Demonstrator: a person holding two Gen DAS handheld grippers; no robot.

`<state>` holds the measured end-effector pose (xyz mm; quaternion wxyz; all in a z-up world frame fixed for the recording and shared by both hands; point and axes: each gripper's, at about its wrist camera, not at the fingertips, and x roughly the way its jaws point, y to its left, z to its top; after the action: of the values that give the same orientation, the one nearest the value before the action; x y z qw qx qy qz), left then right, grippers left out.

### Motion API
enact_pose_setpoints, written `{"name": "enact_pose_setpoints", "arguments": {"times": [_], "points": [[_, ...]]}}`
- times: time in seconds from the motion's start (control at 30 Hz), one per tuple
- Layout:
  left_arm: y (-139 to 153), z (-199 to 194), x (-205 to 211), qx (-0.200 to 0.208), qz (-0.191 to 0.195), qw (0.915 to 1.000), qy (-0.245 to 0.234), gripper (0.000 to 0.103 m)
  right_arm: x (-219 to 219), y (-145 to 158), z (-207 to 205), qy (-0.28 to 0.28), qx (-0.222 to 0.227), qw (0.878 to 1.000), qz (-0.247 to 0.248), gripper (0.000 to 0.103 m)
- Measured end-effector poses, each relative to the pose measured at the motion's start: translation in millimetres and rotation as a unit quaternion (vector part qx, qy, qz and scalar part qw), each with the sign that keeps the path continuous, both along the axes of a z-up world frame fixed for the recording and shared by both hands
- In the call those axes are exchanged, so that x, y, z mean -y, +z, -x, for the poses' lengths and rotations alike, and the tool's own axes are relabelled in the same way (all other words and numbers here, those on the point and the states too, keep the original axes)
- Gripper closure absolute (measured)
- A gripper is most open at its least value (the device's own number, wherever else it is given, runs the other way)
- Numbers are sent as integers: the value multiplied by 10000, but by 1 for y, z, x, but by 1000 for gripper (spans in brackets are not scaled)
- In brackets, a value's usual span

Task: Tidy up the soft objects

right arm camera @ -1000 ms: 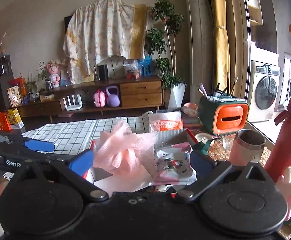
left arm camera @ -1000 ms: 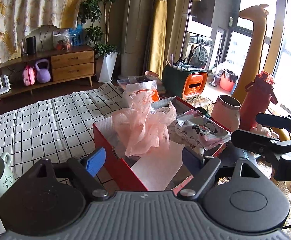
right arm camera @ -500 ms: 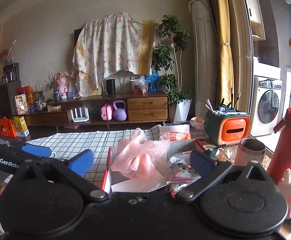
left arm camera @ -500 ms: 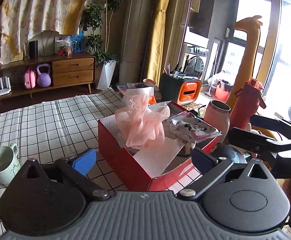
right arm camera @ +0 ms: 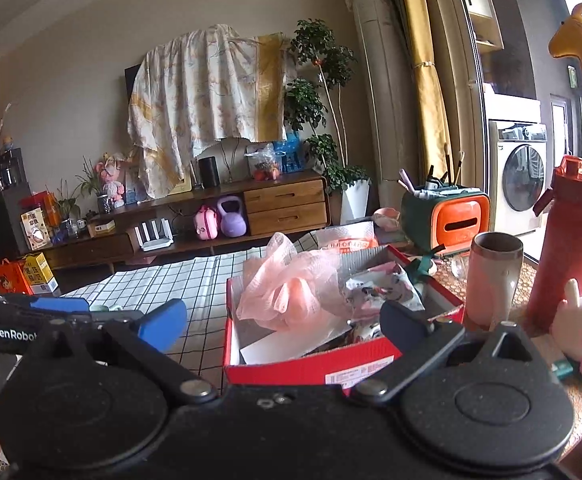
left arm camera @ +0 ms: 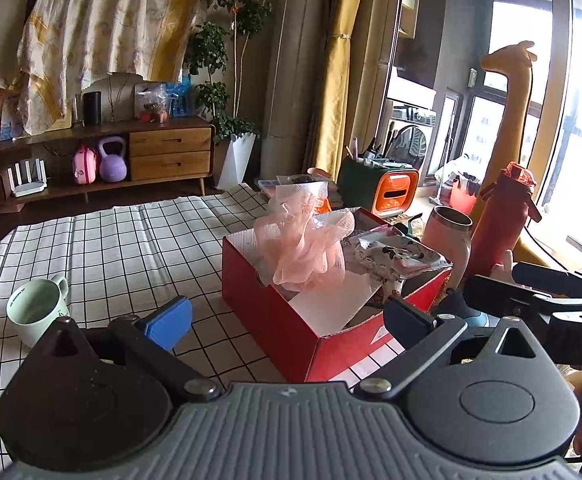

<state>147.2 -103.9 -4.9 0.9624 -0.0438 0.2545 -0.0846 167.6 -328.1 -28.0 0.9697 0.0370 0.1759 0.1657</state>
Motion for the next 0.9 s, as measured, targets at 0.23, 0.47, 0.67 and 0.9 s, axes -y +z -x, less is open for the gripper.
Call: {"name": "enact_pose_setpoints", "arguments": {"times": [0.23, 0.47, 0.67, 0.9], "points": [[2, 11, -3, 110, 36, 9999, 88, 0, -2, -3, 3, -11, -89, 10000, -7, 0], [5, 17, -2, 217, -3, 9998, 40, 0, -2, -3, 7, -30, -87, 9999, -40, 0], [5, 18, -1, 223, 13, 9998, 8, 0, -2, -3, 8, -41, -107, 9999, -71, 0], [5, 19, -1, 225, 17, 9997, 4, 0, -5, -4, 9, -1, -139, 9999, -64, 0]]}}
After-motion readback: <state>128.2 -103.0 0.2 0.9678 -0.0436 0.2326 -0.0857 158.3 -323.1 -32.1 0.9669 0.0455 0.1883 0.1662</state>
